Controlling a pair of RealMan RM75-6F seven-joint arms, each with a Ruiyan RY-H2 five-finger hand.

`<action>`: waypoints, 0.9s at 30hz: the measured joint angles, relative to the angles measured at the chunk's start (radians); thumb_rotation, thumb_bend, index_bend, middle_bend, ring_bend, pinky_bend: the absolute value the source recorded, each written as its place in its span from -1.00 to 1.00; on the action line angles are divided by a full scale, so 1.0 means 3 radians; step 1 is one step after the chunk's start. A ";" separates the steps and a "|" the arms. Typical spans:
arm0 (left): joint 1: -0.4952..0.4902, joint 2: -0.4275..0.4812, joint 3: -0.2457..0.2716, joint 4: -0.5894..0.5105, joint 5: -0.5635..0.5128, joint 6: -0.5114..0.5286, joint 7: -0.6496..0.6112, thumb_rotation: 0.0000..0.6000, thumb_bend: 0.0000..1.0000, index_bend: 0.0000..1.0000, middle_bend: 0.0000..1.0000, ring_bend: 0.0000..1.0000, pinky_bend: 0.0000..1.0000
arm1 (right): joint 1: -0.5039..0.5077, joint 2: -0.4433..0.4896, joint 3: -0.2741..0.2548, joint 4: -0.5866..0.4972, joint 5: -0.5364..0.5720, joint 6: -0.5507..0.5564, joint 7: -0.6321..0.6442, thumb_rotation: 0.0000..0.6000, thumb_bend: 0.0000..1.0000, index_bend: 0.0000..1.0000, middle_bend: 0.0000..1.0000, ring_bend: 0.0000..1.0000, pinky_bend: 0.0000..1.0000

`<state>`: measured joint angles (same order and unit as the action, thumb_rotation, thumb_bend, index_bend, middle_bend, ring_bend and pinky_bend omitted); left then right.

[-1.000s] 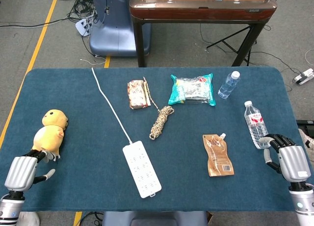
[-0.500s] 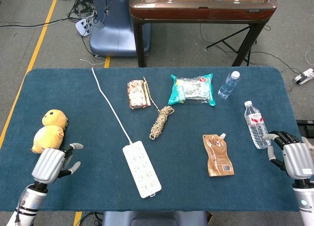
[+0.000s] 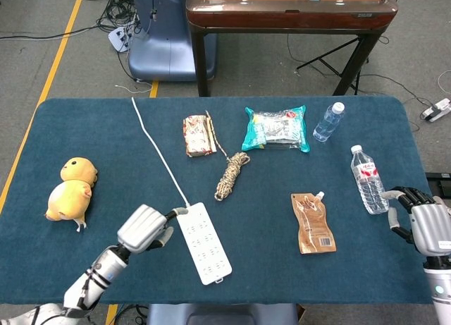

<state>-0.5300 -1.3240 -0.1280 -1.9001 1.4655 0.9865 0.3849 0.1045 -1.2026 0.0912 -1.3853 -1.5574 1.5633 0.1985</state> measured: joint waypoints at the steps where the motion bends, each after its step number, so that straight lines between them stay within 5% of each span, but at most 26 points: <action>1: -0.0065 -0.0065 -0.0020 0.0018 -0.0062 -0.0061 0.0062 1.00 0.15 -0.45 1.00 1.00 1.00 | -0.0002 0.0000 -0.0002 -0.0002 -0.0002 0.0003 -0.0005 1.00 0.05 -0.21 -0.26 -0.36 -0.17; 17: -0.0481 -0.0506 -0.0071 0.0298 -0.0805 -0.0321 0.0547 1.00 0.15 -0.46 1.00 1.00 1.00 | -0.0007 -0.0022 -0.0026 0.0022 -0.0035 0.0011 0.0006 1.00 0.05 -0.21 -0.26 -0.36 -0.17; 27: -0.0590 -0.0628 0.0081 0.0479 -0.0989 -0.0296 0.0706 1.00 0.15 -0.46 1.00 1.00 1.00 | -0.0010 -0.0047 -0.0042 0.0040 -0.0042 0.0005 0.0009 1.00 0.05 -0.21 -0.26 -0.36 -0.17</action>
<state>-0.7069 -1.5124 -0.1036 -1.7565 1.1687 0.8977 0.5966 0.1015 -1.2168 0.0787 -1.3731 -1.5701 1.5647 0.2011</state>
